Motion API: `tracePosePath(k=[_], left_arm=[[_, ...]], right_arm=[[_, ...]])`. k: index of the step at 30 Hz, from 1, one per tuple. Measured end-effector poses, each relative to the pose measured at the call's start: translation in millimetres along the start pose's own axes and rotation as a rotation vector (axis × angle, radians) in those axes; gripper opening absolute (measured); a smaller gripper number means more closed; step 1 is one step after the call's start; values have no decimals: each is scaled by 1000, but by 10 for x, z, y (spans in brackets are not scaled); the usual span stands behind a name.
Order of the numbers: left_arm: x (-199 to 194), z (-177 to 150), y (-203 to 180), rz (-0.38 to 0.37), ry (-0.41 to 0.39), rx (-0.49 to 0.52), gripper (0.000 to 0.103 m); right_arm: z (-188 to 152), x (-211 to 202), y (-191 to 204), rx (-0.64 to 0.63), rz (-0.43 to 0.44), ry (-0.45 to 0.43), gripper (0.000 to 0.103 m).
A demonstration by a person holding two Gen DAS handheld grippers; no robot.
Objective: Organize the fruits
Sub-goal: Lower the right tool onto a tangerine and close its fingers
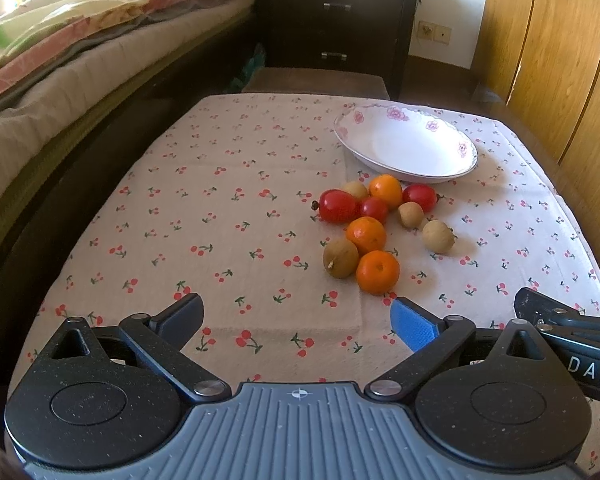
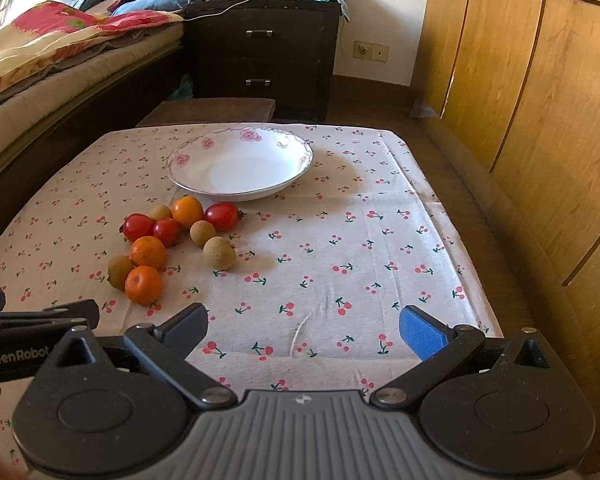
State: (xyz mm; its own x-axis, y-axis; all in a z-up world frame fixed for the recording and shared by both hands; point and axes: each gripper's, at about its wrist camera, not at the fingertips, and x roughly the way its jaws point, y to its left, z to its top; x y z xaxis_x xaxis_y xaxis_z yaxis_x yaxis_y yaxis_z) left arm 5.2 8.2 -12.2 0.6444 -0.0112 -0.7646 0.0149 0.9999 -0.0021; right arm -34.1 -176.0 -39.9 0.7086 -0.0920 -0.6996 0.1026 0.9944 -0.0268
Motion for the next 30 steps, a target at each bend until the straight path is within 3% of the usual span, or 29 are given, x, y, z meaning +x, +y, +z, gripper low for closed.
tracePosePath(k=[13,22,30], left_arm=[[39,-10,57,6,14,-8,101],[57,-29,152,10,23,-24,101],[80,-14,289,16,25,-48,102]], right_arm=[[7,39,67,-14,24,17,100],[15,105,135,-15,93,37,94],[84,228,278,-18,184,68,73]])
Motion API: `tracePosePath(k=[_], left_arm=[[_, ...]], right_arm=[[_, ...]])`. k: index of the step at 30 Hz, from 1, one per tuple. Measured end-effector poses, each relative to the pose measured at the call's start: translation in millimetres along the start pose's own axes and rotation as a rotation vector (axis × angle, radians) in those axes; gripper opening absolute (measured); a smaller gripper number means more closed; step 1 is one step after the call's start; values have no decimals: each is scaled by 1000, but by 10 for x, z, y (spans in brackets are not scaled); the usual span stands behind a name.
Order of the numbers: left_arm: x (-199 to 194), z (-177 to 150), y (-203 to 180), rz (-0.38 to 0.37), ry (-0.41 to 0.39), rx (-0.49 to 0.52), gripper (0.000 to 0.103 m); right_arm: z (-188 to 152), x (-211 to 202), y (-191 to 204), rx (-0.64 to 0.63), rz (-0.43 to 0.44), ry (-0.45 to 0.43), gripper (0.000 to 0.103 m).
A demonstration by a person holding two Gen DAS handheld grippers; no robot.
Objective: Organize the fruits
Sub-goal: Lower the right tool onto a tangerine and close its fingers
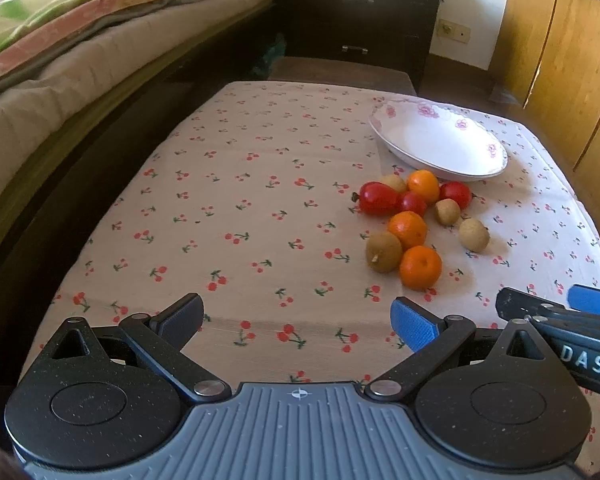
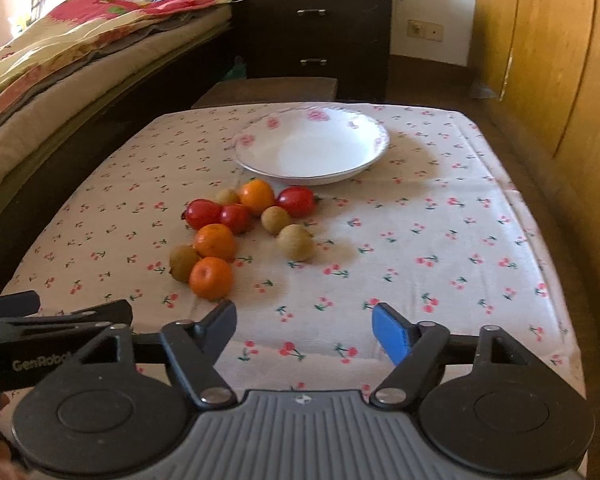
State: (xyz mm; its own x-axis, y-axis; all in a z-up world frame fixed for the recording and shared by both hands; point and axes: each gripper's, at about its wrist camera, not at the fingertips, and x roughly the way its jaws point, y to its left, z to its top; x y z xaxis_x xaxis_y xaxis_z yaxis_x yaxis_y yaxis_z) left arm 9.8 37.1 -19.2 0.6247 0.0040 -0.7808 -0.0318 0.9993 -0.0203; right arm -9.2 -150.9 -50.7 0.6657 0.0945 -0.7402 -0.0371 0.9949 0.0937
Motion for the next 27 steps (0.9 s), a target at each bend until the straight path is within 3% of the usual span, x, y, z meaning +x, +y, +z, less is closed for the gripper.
tracePosePath(k=[9,20,24,27], left_arm=[[-16,4,165,13,-18,-14,102],[13,8,299,9,-11,-48,103],[23,0,295,8,-7,-46,103],[31,0,298,8,-4,-53,103]], right_arm=[[68,255,231,-55,84,33,59],[157,553,372,-76,160,81,50],[188,604,378,-81,192,84,37],[208,616,381,-89,205,83,33]])
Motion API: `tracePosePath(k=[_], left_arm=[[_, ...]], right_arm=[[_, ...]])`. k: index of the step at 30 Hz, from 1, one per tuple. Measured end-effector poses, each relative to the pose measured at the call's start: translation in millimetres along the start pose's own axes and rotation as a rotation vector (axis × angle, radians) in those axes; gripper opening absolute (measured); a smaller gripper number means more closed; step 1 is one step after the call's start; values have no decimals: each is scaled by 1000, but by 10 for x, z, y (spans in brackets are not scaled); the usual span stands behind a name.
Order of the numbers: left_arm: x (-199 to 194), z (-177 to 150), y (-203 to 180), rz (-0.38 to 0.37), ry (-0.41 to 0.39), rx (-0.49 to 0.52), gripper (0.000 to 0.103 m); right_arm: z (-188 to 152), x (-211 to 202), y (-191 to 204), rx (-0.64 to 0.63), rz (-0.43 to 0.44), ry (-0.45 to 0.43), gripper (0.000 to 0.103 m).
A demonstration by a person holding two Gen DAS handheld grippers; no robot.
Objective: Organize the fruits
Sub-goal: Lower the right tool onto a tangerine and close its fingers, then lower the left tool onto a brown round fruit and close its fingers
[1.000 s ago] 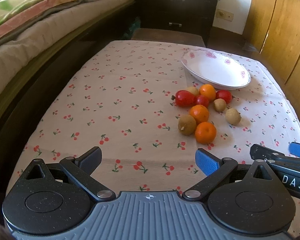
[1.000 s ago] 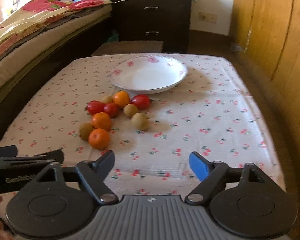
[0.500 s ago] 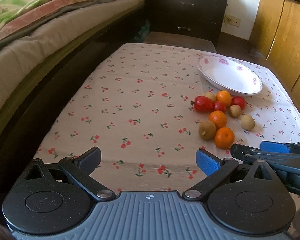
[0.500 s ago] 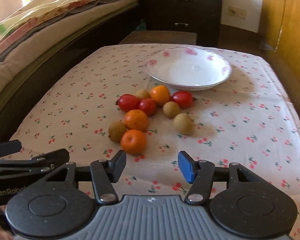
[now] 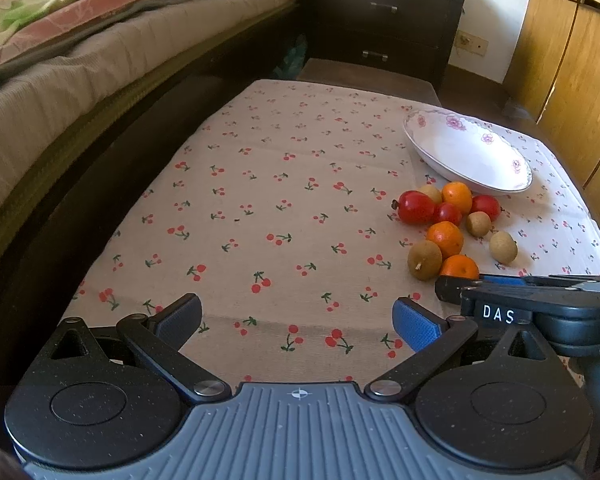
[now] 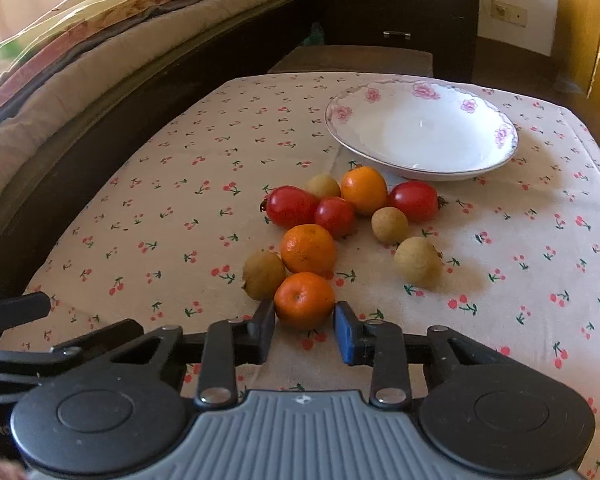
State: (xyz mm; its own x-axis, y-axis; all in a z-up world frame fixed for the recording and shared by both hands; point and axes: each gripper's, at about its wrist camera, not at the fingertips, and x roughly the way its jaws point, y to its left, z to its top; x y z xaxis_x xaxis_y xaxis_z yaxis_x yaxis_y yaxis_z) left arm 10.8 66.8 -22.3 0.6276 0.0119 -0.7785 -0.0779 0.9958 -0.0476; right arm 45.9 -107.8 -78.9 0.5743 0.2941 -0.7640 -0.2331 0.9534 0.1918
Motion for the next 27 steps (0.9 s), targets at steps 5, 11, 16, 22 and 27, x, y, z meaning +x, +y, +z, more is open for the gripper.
tracePosePath(k=[5,11,16,22,27], left_arm=[[2,-7,-22,-25,-1,2,103],[20,17,-155,-83,-34,25,102],[145,85,-386,-126,-29,114,96],[354,170,-512,-202,3,152,83],[471,182,-639,-215,5,195,82]], right_arm=[[3,-63,-40,-13,-2,19,33],[-27,-265,-170,-31,-24,26,33],[-79,-308,-378,16,-42,43,33],[-118,-343,-496,48,-12,49,33],[-159,-334,-549,65,7,66,33]])
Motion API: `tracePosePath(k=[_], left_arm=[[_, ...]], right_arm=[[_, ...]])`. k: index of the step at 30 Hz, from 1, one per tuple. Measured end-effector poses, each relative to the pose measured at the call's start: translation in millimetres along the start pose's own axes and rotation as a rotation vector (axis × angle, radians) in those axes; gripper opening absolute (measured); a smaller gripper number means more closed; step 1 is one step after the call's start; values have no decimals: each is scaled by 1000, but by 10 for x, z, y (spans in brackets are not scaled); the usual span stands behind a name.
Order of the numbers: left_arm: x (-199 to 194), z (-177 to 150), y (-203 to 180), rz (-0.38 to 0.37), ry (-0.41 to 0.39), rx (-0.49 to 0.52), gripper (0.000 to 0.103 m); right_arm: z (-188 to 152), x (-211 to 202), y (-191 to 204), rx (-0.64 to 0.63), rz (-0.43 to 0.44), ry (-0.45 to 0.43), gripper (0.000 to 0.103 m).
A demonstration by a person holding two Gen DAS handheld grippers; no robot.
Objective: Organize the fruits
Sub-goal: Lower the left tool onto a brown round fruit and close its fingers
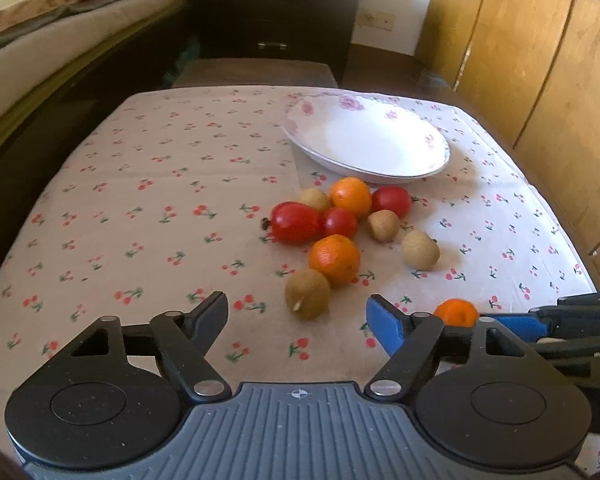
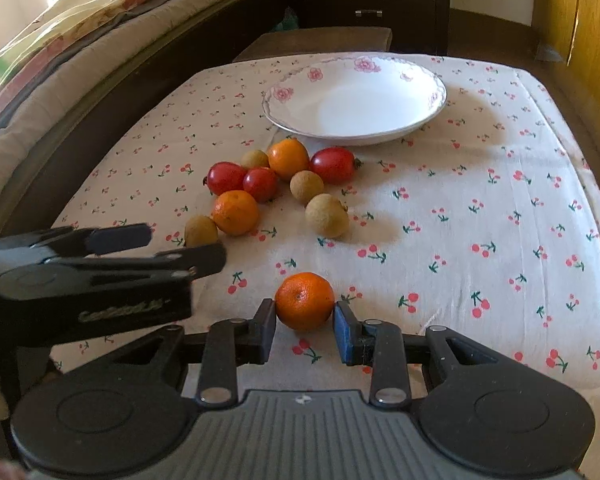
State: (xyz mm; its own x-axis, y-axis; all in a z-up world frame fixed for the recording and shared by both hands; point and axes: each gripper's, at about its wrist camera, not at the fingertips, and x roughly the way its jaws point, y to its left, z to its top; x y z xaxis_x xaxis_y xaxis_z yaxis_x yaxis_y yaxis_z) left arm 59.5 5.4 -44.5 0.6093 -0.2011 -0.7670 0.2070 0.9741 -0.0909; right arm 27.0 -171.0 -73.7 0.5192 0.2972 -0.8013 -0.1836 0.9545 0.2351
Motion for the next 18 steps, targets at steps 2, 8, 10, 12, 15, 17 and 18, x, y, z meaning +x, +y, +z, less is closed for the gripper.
tracePosePath(k=[2,8,10,12,15,17,18], left_arm=[[52,13,-25,15,6,12,80],[169,47,-35,15,17,22,75],[169,46,-45,17,14,31,71],[160,40,-34,-8,11,27,64],[144,38,-34,-28,8,38,51],[134,35,-42,-29,11,45,46],[129,35,-44,-33,15,46,44]], right_arm=[[-4,4,-25,7,2,4,33],[-18,2,-96,32,12,9,33],[-16,3,-96,33,13,9,33],[-8,7,-90,33,13,10,33],[-12,6,-90,35,12,10,33],[-13,0,-92,33,12,11,33],[-12,-4,-91,34,11,10,33]])
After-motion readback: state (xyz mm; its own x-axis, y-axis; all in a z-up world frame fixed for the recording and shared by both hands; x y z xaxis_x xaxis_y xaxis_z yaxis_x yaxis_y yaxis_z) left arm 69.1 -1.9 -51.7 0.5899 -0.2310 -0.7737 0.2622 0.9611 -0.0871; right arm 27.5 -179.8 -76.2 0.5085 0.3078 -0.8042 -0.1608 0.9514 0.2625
